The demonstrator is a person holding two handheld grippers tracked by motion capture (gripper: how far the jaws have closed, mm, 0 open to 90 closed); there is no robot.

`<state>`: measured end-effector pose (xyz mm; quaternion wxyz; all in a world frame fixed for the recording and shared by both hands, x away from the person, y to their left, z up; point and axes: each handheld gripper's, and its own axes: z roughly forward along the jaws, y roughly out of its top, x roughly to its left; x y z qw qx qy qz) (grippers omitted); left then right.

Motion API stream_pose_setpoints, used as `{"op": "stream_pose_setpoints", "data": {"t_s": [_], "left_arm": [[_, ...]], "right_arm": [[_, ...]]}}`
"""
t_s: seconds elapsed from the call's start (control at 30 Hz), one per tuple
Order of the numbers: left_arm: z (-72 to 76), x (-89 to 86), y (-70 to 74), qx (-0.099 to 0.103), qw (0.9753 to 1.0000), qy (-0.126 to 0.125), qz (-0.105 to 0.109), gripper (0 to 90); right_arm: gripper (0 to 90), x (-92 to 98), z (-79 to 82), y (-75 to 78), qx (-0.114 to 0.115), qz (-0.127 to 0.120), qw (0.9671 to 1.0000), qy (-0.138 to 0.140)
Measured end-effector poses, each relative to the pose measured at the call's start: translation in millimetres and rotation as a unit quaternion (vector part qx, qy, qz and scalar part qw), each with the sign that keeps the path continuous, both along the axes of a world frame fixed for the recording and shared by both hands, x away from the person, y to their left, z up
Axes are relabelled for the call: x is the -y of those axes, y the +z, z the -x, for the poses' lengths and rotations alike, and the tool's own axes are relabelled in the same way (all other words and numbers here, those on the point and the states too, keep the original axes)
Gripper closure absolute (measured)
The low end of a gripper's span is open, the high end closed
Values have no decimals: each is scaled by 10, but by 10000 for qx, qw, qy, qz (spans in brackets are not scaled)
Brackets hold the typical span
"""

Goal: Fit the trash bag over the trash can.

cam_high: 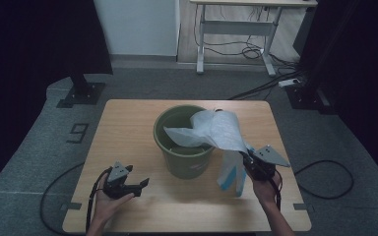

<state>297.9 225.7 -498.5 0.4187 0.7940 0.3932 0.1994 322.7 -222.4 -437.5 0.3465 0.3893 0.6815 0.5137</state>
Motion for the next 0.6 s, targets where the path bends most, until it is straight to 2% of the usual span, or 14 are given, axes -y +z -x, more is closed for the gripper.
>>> {"op": "stream_pose_setpoints", "data": {"t_s": [0.03,0.07,0.27,0.5,0.6], "left_arm": [[0,0,0,0,10000,0,0,169],[24,36,66,90,10000,-37,-10,168],[54,101,206,251,9995,-124,110,167],[71,134,356,403,9987,-158,274,168],[87,154,465,527,9977,-200,365,168]], "right_arm": [[886,0,0,0,0,0,10000,0],[886,16,-25,113,119,17,9999,29],[886,-5,-72,372,303,49,9994,167],[887,-58,-106,503,239,32,9989,400],[887,-115,-96,578,240,76,9984,509]]}}
